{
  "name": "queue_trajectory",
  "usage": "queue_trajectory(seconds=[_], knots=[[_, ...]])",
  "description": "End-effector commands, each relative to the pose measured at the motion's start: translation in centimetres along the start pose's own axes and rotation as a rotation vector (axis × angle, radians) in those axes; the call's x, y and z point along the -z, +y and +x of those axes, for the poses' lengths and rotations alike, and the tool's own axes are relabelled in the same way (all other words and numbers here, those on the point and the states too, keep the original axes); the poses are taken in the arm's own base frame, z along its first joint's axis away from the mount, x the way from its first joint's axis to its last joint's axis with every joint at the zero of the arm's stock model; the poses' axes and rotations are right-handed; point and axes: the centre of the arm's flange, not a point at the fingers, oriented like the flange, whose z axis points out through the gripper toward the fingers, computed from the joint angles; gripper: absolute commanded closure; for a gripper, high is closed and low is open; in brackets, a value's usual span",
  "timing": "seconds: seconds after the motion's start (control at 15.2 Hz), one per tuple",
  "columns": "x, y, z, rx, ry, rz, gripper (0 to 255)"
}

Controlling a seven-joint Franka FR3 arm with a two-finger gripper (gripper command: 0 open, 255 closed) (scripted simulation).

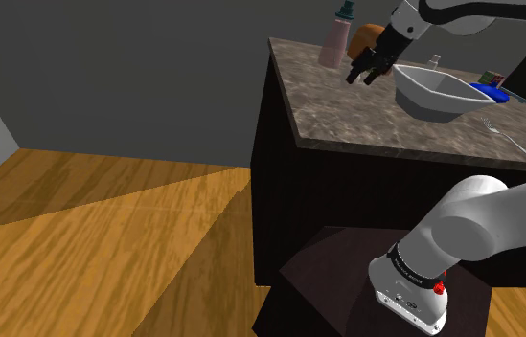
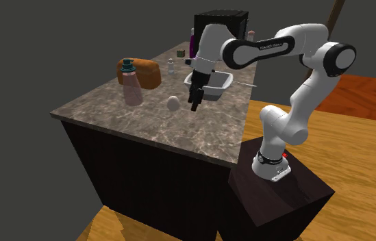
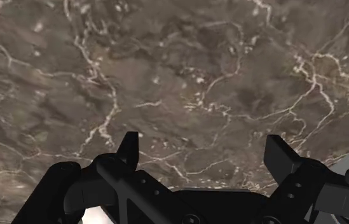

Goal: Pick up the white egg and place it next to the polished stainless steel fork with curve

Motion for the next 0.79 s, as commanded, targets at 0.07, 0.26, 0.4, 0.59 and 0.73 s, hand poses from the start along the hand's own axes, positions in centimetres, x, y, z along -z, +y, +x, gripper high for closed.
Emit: queue_trajectory(seconds=[0.07, 0.26, 0.4, 0.59, 0.73], knots=[[0.5, 3.1, 2.0, -0.031, 0.069, 0.01, 0], [1.0, 6.1, 3.6, -0.062, 0.136, 0.022, 0], [1.2, 7.4, 4.2, -0.075, 0.165, 0.027, 0], [-0.4, 7.3, 4.5, -0.075, 0.165, 0.027, 0], [-1.4, 7.3, 4.7, -0.075, 0.165, 0.027, 0]])
